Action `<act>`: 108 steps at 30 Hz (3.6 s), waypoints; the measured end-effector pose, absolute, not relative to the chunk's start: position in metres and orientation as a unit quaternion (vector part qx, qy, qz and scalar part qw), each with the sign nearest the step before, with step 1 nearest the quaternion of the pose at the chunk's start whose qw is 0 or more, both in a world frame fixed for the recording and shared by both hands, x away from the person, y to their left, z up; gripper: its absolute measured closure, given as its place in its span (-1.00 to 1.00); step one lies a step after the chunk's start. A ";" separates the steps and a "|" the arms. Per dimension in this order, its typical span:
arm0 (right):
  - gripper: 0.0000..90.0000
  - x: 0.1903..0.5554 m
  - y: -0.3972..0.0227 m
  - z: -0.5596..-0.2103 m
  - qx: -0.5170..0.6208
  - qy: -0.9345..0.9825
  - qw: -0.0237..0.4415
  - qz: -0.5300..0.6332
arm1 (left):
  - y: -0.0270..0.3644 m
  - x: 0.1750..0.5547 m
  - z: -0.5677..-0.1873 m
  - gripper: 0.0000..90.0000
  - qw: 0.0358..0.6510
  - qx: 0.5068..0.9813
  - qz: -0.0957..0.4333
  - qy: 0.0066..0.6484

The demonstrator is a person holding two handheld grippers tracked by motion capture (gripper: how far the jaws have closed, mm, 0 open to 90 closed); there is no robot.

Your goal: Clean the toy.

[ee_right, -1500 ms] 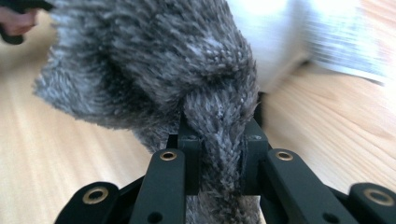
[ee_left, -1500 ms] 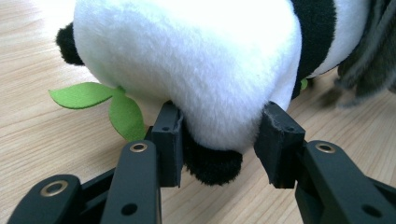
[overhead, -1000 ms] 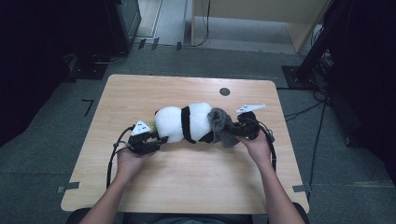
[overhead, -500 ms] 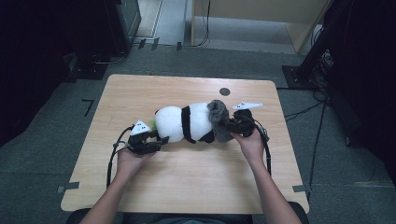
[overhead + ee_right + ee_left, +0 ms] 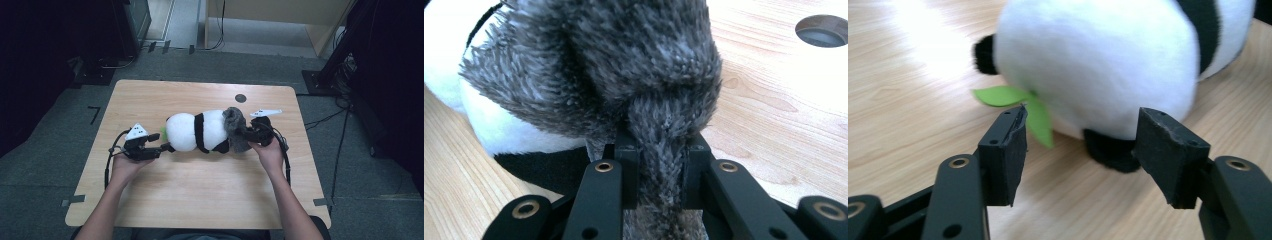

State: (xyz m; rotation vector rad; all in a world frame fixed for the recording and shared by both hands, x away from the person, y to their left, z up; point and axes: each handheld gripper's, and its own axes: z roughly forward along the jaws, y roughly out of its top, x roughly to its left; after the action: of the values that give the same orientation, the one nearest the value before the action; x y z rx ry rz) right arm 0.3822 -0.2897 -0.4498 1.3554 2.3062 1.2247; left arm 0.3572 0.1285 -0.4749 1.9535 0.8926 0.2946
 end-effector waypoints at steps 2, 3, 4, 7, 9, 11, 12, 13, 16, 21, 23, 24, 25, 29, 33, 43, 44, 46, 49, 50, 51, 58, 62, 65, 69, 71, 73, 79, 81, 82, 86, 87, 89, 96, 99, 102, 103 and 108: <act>0.71 0.382 -0.289 -0.450 0.458 0.781 0.100 0.414 | 0.133 0.363 -0.475 -0.08 0.474 0.794 0.121 0.362; 0.71 0.382 -0.289 -0.450 0.457 0.781 0.100 0.414 | 0.135 0.366 -0.475 -0.07 0.470 0.796 0.123 0.361; 0.71 0.383 -0.290 -0.449 0.457 0.781 0.100 0.414 | 0.137 0.371 -0.477 -0.05 0.470 0.797 0.119 0.361; 0.71 0.383 -0.291 -0.447 0.458 0.781 0.099 0.412 | 0.144 0.381 -0.479 -0.04 0.474 0.795 0.116 0.360; 0.71 0.384 -0.291 -0.446 0.457 0.781 0.100 0.413 | 0.146 0.388 -0.480 -0.06 0.480 0.795 0.108 0.355; 0.71 0.386 -0.290 -0.447 0.455 0.783 0.097 0.413 | 0.146 0.394 -0.482 -0.09 0.485 0.798 0.102 0.342; 0.71 0.387 -0.289 -0.448 0.456 0.782 0.093 0.414 | 0.145 0.398 -0.484 -0.09 0.487 0.800 0.095 0.337; 0.71 0.388 -0.289 -0.449 0.455 0.783 0.092 0.414 | 0.143 0.403 -0.487 -0.10 0.485 0.805 0.086 0.331; 0.71 0.393 -0.287 -0.451 0.445 0.791 0.085 0.411 | 0.140 0.407 -0.489 -0.11 0.496 0.806 0.086 0.312; 0.75 0.399 -0.280 -0.455 0.422 0.806 0.078 0.408 | 0.136 0.410 -0.490 -0.02 0.512 0.809 0.091 0.276; 0.76 0.401 -0.279 -0.455 0.414 0.809 0.076 0.410 | 0.134 0.410 -0.490 0.04 0.515 0.809 0.086 0.270; 0.76 0.402 -0.279 -0.455 0.413 0.809 0.074 0.411 | 0.134 0.409 -0.490 0.05 0.519 0.809 0.079 0.267; 0.76 0.403 -0.279 -0.455 0.411 0.809 0.073 0.413 | 0.133 0.408 -0.490 0.06 0.521 0.809 0.075 0.262; 0.77 0.405 -0.280 -0.455 0.414 0.807 0.072 0.416 | 0.130 0.401 -0.487 0.10 0.531 0.812 0.059 0.234; 0.77 0.404 -0.283 -0.454 0.412 0.809 0.078 0.412 | 0.124 0.389 -0.486 0.10 0.527 0.822 0.049 0.213; 0.77 0.407 -0.286 -0.457 0.414 0.803 0.078 0.422 | 0.116 0.399 -0.503 -1.00 0.525 0.813 0.093 0.236; 0.78 0.408 -0.286 -0.457 0.413 0.803 0.077 0.423 | 0.114 0.399 -0.503 -1.00 0.528 0.813 0.093 0.228; 0.79 0.409 -0.284 -0.456 0.412 0.805 0.078 0.420 | 0.111 0.398 -0.501 -1.00 0.534 0.813 0.088 0.213; 0.80 0.411 -0.280 -0.455 0.406 0.808 0.081 0.420 | 0.106 0.393 -0.499 -1.00 0.546 0.815 0.071 0.180; 0.80 0.411 -0.280 -0.455 0.406 0.808 0.081 0.420 | 0.106 0.393 -0.499 -1.00 0.546 0.815 0.071 0.180; 0.81 0.410 -0.278 -0.455 0.407 0.807 0.082 0.420 | 0.103 0.390 -0.497 -1.00 0.550 0.816 0.062 0.166; 0.82 0.408 -0.271 -0.450 0.399 0.806 0.094 0.428 | 0.082 0.374 -0.490 -1.00 0.566 0.817 0.027 0.107; 0.82 0.406 -0.272 -0.446 0.402 0.801 0.107 0.431 | 0.067 0.365 -0.485 -0.82 0.551 0.829 0.013 0.093; 0.82 0.407 -0.278 -0.444 0.410 0.792 0.107 0.440 | 0.061 0.359 -0.482 -0.52 0.529 0.843 0.011 0.094; 0.82 0.407 -0.278 -0.444 0.418 0.791 0.116 0.433 | 0.053 0.348 -0.474 -0.14 0.516 0.850 0.011 0.101; 0.81 0.408 -0.279 -0.444 0.418 0.794 0.124 0.425 | 0.053 0.344 -0.472 -0.04 0.518 0.849 0.024 0.098; 0.80 0.408 -0.282 -0.439 0.419 0.798 0.136 0.412 | 0.055 0.342 -0.469 0.02 0.520 0.847 0.037 0.101; 0.78 0.404 -0.296 -0.427 0.432 0.783 0.150 0.421 | 0.064 0.344 -0.463 0.03 0.522 0.837 0.066 0.151; 0.77 0.401 -0.298 -0.422 0.434 0.780 0.147 0.426 | 0.066 0.345 -0.462 0.02 0.526 0.830 0.081 0.168; 0.77 0.400 -0.298 -0.421 0.433 0.780 0.142 0.429 | 0.067 0.346 -0.461 0.01 0.528 0.825 0.087 0.183; 0.77 0.391 -0.291 -0.412 0.427 0.775 0.116 0.451 | 0.065 0.347 -0.458 0.00 0.521 0.816 0.108 0.223; 0.77 0.390 -0.288 -0.410 0.424 0.775 0.109 0.455 | 0.064 0.347 -0.458 0.00 0.519 0.816 0.113 0.227; 0.76 0.385 -0.281 -0.405 0.417 0.778 0.099 0.460 | 0.061 0.346 -0.458 -0.01 0.512 0.815 0.122 0.242; 0.74 0.370 -0.251 -0.396 0.378 0.794 0.064 0.473 | 0.057 0.344 -0.460 -0.05 0.493 0.816 0.156 0.258; 0.74 0.362 -0.236 -0.394 0.359 0.800 0.055 0.477 | 0.058 0.346 -0.460 -0.05 0.498 0.807 0.152 0.280; 0.74 0.357 -0.221 -0.395 0.346 0.806 0.046 0.478 | 0.057 0.347 -0.460 -0.05 0.501 0.799 0.151 0.297; 0.74 0.356 -0.217 -0.397 0.344 0.809 0.045 0.474 | 0.057 0.347 -0.459 -0.05 0.502 0.797 0.148 0.303; 0.74 0.350 -0.204 -0.404 0.342 0.812 0.045 0.470 | 0.055 0.348 -0.458 -0.05 0.503 0.792 0.144 0.316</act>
State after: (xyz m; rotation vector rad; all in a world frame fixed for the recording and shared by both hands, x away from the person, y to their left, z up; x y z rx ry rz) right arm 0.3500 -0.2041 -0.4038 1.0447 2.4821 1.4372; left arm 0.3475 0.0552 -0.4576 1.9120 0.7638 0.3478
